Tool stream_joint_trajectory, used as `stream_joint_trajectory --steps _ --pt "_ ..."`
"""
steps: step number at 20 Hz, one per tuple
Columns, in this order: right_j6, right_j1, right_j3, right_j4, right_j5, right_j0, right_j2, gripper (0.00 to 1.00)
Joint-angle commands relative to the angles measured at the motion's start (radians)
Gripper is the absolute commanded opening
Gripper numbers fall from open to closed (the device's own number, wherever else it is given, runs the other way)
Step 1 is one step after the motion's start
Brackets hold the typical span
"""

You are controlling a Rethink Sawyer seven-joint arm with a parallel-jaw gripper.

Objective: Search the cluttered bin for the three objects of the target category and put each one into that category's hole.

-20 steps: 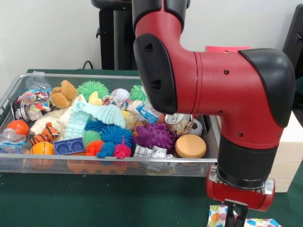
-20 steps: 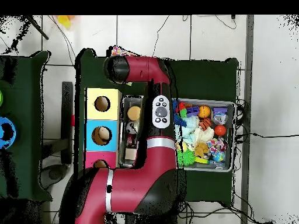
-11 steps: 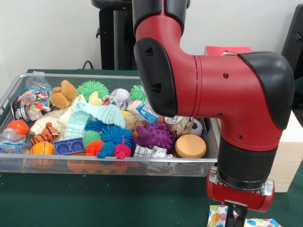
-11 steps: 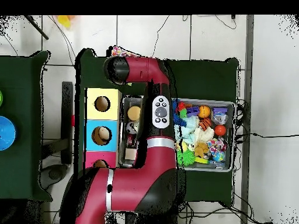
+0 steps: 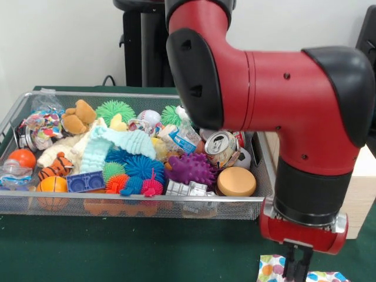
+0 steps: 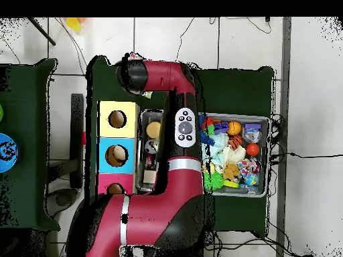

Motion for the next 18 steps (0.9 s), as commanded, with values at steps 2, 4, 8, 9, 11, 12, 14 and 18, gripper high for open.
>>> stream_joint_trajectory --steps 2,4,8,9,11,12,14,18 --pt "-0.086 -0.061 0.026 0.003 0.138 -0.019 0.055 0.0" --pt "-0.085 -0.082 0.05 0.003 0.14 -0.018 0.054 0.0" --pt "-0.091 -0.073 0.062 0.001 0.111 -0.025 0.068 0.0" --pt "-0.093 -0.067 0.068 0.0 0.091 -0.028 0.073 0.0" --pt "-0.095 -0.069 0.085 0.0 0.063 -0.031 0.079 0.0" --pt "-0.097 -0.07 0.091 -0.002 0.051 -0.032 0.081 0.0" --pt "-0.098 -0.068 0.09 -0.004 0.044 -0.032 0.082 1.0" --pt "-0.104 -0.07 0.099 -0.014 0.035 -0.03 0.076 1.0"
